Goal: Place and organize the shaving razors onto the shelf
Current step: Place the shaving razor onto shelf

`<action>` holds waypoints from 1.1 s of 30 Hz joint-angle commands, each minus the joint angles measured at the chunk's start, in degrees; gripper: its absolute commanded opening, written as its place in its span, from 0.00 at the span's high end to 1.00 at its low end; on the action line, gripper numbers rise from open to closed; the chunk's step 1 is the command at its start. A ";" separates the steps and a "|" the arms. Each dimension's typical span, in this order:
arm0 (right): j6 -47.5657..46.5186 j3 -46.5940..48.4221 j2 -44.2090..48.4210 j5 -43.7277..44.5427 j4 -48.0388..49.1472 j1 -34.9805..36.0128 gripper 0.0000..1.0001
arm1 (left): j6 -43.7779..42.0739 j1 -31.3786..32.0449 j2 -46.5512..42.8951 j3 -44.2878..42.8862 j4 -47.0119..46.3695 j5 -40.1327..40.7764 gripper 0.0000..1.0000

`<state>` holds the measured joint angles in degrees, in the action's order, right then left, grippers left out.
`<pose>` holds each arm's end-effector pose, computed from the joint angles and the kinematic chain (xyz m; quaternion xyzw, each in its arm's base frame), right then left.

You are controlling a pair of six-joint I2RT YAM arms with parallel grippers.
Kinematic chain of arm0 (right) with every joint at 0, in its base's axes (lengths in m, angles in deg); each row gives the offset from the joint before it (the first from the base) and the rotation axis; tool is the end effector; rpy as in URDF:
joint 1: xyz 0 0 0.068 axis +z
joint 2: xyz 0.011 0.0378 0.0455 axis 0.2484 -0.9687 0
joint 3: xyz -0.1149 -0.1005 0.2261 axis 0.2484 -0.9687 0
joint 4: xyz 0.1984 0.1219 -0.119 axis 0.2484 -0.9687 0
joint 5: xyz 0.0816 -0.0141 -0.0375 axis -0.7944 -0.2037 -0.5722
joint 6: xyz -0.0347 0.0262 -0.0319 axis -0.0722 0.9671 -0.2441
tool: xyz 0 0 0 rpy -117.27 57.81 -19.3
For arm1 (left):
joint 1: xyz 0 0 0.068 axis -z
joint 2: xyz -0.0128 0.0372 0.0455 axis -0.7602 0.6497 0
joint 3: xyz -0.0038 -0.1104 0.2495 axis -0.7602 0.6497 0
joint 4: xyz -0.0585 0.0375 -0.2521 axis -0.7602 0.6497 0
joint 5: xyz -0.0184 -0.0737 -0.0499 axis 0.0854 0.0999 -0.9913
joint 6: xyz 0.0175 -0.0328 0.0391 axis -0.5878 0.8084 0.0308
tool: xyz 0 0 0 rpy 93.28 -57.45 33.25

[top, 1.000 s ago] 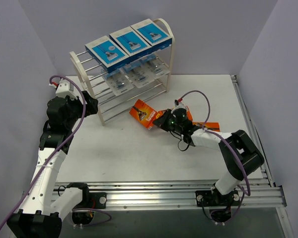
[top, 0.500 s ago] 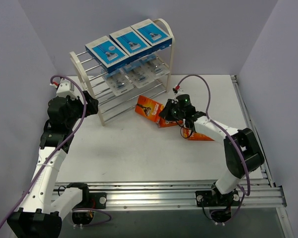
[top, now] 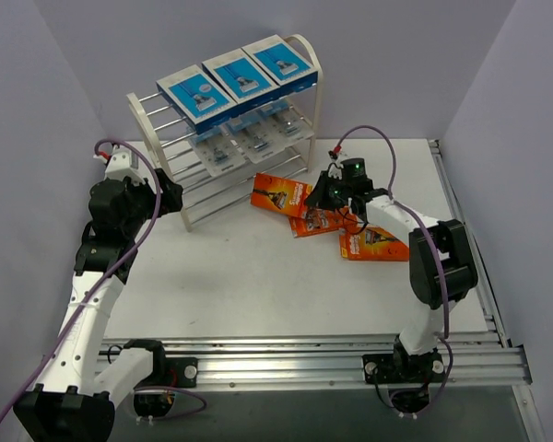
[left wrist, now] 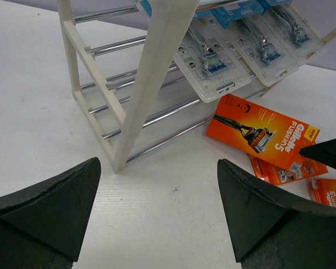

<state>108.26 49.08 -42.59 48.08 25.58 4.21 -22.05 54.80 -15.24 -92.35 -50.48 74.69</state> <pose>0.3793 0.1431 0.2375 -0.0705 0.8203 0.3659 0.4339 0.2192 -0.0215 0.3714 -0.0767 0.7863 -0.1345 0.5982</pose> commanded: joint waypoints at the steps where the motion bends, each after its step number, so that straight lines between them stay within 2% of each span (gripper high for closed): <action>1: -0.76 3.24 -2.01 -10.09 3.25 -3.11 1.00 | -0.31 0.21 0.15 -0.07 -2.78 0.68 0.06; 9: 1.61 5.52 -6.93 -17.06 6.94 -8.65 1.00 | -0.58 0.21 0.15 -0.07 -2.70 0.68 0.06; 21: 12.06 6.41 -12.13 -21.36 17.92 -10.59 1.00 | -0.58 0.21 0.41 -0.07 -2.78 0.60 0.06; 33: 26.57 1.93 -12.92 -16.89 31.46 -10.85 1.00 | -0.49 0.30 0.24 0.02 -2.87 0.42 0.06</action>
<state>129.88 52.04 -55.88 29.83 49.56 -6.44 -22.09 54.80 -14.80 -92.35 -50.48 74.69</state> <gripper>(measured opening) 0.016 0.941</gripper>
